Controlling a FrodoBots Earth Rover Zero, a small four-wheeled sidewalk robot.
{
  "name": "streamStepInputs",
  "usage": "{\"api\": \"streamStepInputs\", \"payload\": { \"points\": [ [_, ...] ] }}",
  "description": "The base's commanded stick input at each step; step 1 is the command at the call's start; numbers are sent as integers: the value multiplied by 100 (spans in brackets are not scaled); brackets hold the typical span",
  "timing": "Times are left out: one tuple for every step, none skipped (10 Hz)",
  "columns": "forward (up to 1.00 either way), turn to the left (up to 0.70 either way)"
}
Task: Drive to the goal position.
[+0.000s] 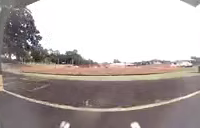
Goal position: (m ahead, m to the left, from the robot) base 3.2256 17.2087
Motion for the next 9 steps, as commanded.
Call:
{"api": "streamStepInputs", "payload": {
  "points": [
    [85,27],
    [85,27],
    [85,27],
    [85,27],
    [85,27],
    [85,27],
    [85,27],
    [85,27],
    [85,27]
  ]
}}
